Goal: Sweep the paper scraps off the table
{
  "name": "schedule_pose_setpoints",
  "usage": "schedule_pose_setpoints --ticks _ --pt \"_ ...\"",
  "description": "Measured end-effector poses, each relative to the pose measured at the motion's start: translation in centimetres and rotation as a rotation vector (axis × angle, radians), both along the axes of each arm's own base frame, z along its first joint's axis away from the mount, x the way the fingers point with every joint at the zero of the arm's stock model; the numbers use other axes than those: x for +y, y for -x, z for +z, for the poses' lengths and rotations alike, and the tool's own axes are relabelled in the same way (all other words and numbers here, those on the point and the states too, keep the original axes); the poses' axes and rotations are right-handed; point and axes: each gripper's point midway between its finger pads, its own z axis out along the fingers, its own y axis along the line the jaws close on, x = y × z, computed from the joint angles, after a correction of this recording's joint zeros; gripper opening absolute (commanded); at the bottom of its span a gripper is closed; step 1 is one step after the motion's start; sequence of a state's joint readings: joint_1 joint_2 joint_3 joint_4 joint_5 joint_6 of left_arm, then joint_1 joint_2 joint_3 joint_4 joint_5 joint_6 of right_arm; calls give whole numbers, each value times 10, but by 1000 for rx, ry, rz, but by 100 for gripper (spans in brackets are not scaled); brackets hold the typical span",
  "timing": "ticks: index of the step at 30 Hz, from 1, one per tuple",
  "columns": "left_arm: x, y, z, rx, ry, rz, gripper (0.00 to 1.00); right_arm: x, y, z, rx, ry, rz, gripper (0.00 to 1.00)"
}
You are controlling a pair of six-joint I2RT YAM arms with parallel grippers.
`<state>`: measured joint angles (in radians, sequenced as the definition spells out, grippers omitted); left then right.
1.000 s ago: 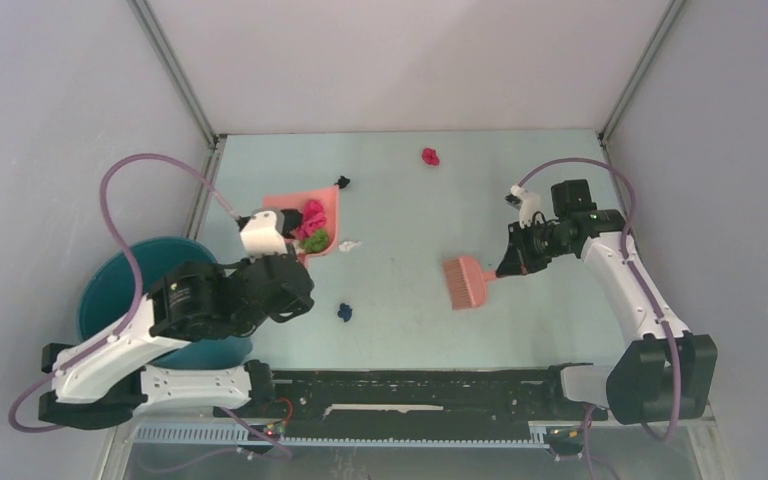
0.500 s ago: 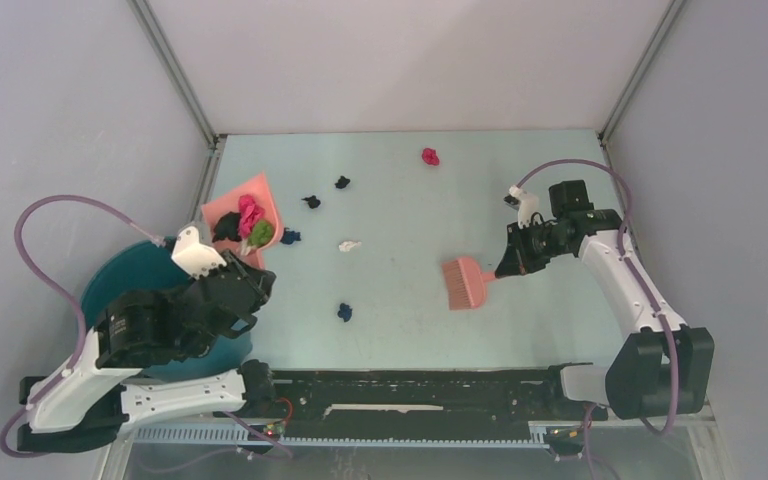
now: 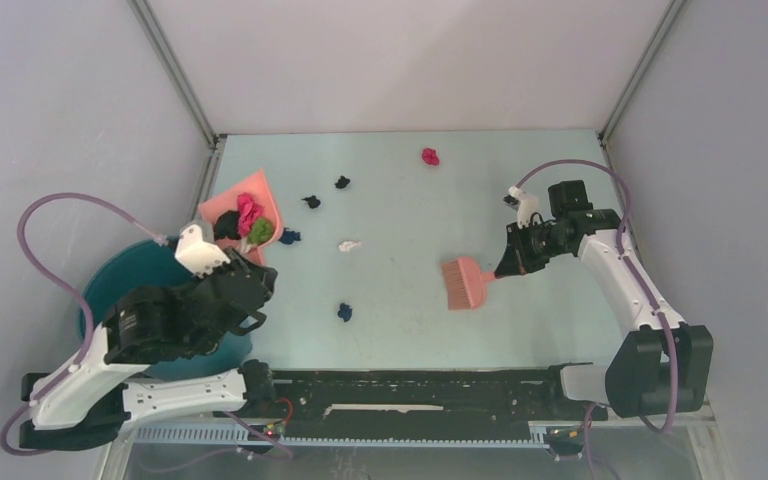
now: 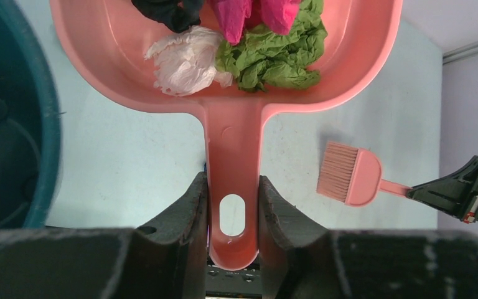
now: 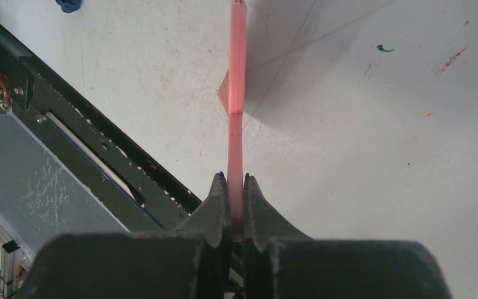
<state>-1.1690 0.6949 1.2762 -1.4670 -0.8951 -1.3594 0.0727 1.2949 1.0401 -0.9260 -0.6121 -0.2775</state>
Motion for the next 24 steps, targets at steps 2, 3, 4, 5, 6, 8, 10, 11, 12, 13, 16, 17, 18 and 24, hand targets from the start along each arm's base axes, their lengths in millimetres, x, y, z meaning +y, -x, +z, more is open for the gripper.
schedule_pose_setpoints --ticks 2,3,4,5,6,8,10,11,12,13,16,17,18,24 --pt "-7 -3 4 5 -32 -9 0 1 0 0 0 -4 2 0" --pt "-12 -5 5 10 -57 -16 0 1 0 1 0 -7 3 0" --pt "-16 -7 5 13 -76 -21 0 2 1 1 1 -12 5 0" --pt "-20 -9 4 18 -95 -26 0 3 1 1 2 -16 7 0" --pt "-22 -10 3 22 -112 -30 0 3 2 1 3 -20 9 0" --pt "-26 -12 0 30 -142 -35 0 4 2 1 5 -26 12 0" --pt "-28 -13 -1 33 -161 -36 0 5 3 2 6 -30 14 0" --pt "-28 -15 -1 29 -172 -30 0 5 3 2 5 -33 15 0" --pt "-28 -16 -1 24 -180 -24 0 5 3 2 5 -35 16 0" --pt "-27 -18 -1 18 -190 -16 0 6 3 2 5 -37 16 0" --pt "-24 -26 6 -9 -219 22 0 6 4 2 7 -39 17 0" --pt "-23 -29 10 -21 -224 40 0 6 4 2 8 -40 17 0" --pt "-21 -32 14 -35 -226 59 0 6 4 2 8 -40 17 0" --pt "-10 -48 33 -109 -247 176 0 6 5 0 13 -41 16 0"
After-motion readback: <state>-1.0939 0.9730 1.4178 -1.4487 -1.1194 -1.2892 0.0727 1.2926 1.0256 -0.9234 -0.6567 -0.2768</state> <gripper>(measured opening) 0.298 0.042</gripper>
